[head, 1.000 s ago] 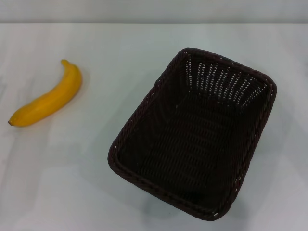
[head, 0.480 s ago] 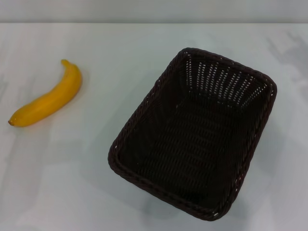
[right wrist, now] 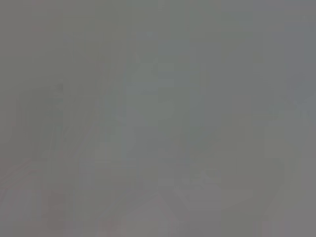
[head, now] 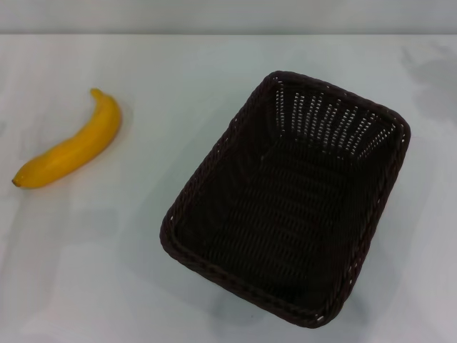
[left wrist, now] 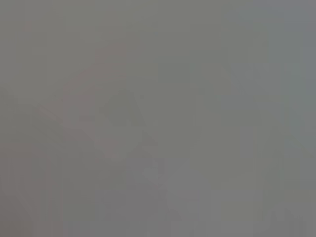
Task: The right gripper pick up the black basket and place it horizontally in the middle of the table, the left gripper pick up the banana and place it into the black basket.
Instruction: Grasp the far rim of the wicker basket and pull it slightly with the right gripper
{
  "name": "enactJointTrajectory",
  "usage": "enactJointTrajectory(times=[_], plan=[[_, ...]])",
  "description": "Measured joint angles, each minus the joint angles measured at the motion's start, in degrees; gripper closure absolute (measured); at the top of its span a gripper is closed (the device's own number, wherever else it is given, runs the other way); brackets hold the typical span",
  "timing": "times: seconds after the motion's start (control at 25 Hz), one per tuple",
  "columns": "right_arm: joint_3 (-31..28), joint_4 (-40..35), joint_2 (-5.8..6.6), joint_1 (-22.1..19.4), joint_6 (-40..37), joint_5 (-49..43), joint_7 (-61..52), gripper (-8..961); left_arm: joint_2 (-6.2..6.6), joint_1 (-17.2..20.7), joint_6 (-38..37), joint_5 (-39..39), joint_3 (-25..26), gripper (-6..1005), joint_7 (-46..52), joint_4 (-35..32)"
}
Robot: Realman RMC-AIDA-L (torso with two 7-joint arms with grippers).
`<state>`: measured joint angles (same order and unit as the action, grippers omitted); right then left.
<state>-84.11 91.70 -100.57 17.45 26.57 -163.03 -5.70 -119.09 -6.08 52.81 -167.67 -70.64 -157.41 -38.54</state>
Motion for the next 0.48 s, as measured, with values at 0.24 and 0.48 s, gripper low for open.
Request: enactJointTrajectory(times=[0.24,0.48], plan=[[-25.8,0.9,-13.12,4.2,26.4,19.1,35.4,333,0.00,-0.7,0.0,0.0,0.2,120,0.3,0.7],[-31.0,1.0,-12.82,7.3,38.7,22.9,43.2,334,0.00,-1.3,0.3,0.2,0.2,120,0.3,1.1]])
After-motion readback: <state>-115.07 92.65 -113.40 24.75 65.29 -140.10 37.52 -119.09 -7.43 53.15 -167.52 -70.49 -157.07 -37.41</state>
